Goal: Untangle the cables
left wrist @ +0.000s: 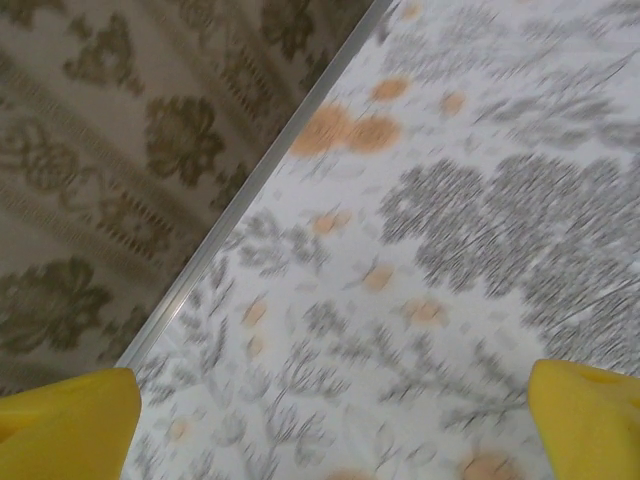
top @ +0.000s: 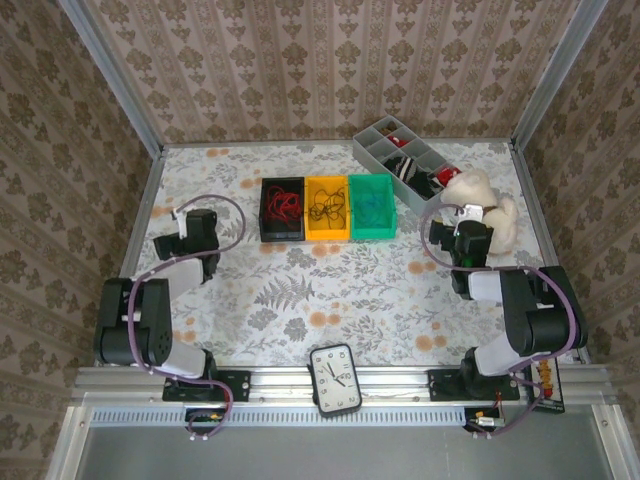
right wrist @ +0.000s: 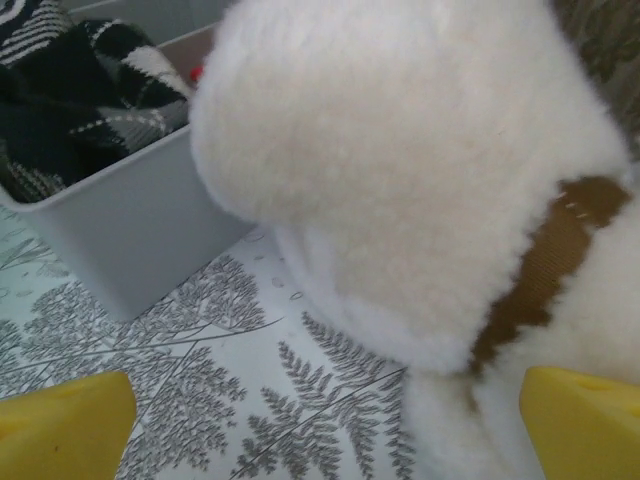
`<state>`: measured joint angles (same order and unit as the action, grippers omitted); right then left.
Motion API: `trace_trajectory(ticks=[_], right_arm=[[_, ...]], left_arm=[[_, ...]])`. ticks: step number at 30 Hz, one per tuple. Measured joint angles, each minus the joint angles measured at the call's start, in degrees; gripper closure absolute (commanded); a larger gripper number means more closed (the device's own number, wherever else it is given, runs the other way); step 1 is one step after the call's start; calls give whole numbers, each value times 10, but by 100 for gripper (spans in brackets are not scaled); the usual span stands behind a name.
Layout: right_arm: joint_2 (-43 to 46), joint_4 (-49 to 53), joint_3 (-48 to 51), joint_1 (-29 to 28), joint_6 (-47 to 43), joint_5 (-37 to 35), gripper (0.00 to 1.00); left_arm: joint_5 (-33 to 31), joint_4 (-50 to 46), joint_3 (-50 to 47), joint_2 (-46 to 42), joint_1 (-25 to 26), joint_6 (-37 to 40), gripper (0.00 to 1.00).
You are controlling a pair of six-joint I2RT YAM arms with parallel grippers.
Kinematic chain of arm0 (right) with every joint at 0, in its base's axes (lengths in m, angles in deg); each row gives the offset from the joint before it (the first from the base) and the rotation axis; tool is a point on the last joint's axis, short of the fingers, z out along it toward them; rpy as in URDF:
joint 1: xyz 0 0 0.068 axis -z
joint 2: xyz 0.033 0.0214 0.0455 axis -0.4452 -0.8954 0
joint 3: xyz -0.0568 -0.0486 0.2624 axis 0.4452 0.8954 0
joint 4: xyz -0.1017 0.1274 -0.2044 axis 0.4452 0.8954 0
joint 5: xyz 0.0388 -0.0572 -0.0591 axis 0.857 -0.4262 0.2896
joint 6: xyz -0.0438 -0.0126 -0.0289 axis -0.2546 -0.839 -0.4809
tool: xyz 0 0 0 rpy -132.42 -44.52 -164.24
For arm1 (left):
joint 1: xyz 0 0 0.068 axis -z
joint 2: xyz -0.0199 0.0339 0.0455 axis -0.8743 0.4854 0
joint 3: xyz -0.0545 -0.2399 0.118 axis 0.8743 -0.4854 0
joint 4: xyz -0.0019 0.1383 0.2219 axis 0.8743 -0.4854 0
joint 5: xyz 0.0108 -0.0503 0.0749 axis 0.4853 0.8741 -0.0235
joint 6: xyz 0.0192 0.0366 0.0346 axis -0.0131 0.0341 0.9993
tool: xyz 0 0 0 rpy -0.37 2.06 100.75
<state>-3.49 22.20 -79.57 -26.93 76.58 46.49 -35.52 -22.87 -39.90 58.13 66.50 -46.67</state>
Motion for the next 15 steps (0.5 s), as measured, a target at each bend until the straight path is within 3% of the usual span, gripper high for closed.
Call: trace_trajectory(ticks=[5,9,15], right_arm=[[-2,-25,2,-2,-5,40,0],[-2,-31,2,-2,-9,50,0],[-2,-33,2,-2,-10,53,0]], left_arm=[[43,78,5,54,9,44,0],[78,167,-45,43,31,76,0],[179,228,-85,31,-21,79,0]])
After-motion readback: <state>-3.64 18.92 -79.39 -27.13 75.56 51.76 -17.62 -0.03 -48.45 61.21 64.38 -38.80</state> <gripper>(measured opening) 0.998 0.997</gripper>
